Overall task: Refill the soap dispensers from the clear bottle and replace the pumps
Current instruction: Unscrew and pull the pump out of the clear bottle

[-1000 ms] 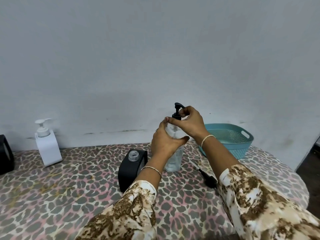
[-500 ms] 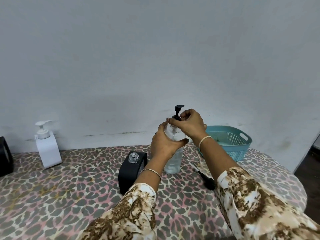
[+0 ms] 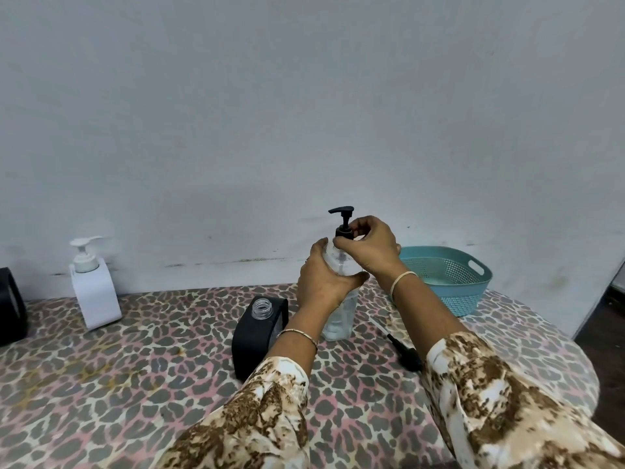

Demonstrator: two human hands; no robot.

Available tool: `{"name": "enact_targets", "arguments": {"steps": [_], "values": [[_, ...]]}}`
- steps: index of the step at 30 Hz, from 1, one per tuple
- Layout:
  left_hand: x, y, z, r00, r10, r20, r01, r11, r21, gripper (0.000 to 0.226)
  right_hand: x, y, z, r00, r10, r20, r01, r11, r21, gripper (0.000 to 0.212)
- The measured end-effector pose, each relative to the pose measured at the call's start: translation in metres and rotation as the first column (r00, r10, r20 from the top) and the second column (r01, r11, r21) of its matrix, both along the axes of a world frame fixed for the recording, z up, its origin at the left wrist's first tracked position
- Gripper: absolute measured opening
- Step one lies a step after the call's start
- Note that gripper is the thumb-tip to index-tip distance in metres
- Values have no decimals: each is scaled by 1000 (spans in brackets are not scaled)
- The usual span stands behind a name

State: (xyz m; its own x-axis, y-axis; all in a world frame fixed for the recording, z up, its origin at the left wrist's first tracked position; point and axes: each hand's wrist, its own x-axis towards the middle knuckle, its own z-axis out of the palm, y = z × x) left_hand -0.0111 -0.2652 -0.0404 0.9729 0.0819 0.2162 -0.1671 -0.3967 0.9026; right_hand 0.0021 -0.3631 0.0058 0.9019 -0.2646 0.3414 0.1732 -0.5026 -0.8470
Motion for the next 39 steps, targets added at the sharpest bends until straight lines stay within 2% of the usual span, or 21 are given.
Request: {"name": "enact_targets", "arguments": {"steps": [3, 6, 9, 12, 14, 17, 21, 25, 31, 36, 39], "values": [[0, 0, 0, 1000, 1, -10, -1, 1000, 10, 93, -1, 3, 1, 993, 114, -17, -112, 989, 99, 52], [0, 0, 1, 1000, 3, -13, -3, 1000, 15, 87, 0, 2, 0, 997, 72, -13, -71, 997, 30, 58], [-1, 0, 1, 1000, 1, -20, -1, 1000, 9, 88, 1, 1, -1, 1000, 7, 16, -6, 999, -38, 44], [-2, 0, 2, 1000, 6, -16, -6, 999, 35, 92, 1, 2, -2, 997, 80, 17, -80, 997, 19, 23], [-2, 0, 3, 1000, 7, -13, -6, 999, 48, 90, 1, 2, -2, 995, 98, 24, -99, 994, 38, 26], [-2, 0, 3, 1000, 1, -17, 0, 999, 45, 85, 0, 2, -3, 998, 32, 45, -33, 999, 12, 43], [-3, 2, 4, 1000, -20, -6, 21, 999, 47, 88, -1, 3, 1, 998, -19, 61, 22, 999, -42, 35], [-4, 3, 5, 1000, -26, -6, 26, 995, 91, 98, -3, 3, 14, 991, -27, 134, 22, 999, 39, 25], [-4, 4, 12, 999, -25, -31, 30, 986, 165, 90, -12, -5, 44, 972, -71, 223, 29, 983, 184, 16], [-7, 3, 19, 998, -15, -62, 30, 967, 252, 104, -24, -11, 66, 937, -147, 315, 60, 961, 270, 20], [-9, 6, 23, 996, -35, -78, 55, 959, 278, 104, -35, -16, 79, 908, -207, 365, 79, 939, 336, 22]]}}
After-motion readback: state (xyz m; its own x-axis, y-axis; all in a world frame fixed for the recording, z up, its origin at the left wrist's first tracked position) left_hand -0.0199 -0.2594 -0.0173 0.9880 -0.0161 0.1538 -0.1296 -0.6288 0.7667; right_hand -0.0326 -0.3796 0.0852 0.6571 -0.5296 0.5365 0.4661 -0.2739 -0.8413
